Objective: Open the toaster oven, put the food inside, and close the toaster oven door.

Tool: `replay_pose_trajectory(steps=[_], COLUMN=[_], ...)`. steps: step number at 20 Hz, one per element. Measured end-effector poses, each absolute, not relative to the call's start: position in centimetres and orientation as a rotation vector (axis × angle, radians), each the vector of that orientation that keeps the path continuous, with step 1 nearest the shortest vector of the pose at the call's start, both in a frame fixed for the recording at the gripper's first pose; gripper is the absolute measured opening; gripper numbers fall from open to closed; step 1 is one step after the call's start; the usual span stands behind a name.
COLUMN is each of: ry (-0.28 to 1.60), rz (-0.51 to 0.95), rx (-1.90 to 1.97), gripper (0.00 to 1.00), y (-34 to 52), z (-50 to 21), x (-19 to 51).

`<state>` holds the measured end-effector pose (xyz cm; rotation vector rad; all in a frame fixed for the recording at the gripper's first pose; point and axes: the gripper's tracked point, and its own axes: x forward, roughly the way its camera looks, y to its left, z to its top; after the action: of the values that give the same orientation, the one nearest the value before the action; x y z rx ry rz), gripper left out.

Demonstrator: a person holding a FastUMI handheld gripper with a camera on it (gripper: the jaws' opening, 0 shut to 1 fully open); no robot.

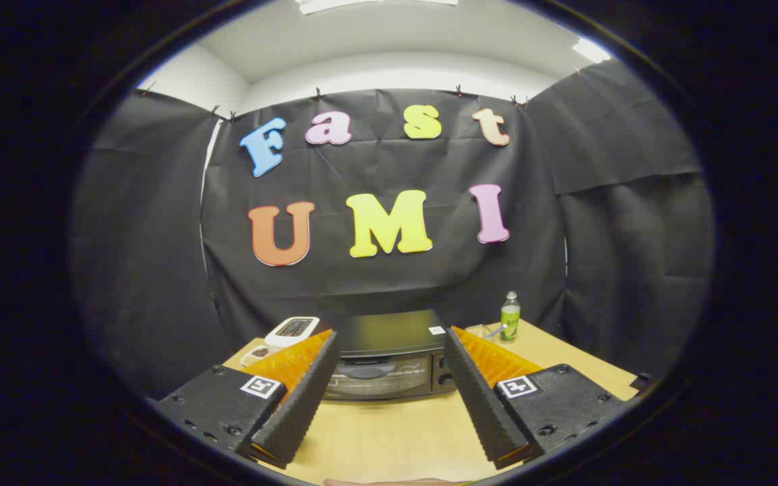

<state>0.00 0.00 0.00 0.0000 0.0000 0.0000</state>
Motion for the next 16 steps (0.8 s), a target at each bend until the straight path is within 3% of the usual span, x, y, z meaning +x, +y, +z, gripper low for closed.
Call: replay_pose_trajectory(steps=[16], ry=[-0.008], rz=[0.021], rx=[-0.071], gripper=[1.0], y=[1.3], z=[-1.3], x=[0.8])
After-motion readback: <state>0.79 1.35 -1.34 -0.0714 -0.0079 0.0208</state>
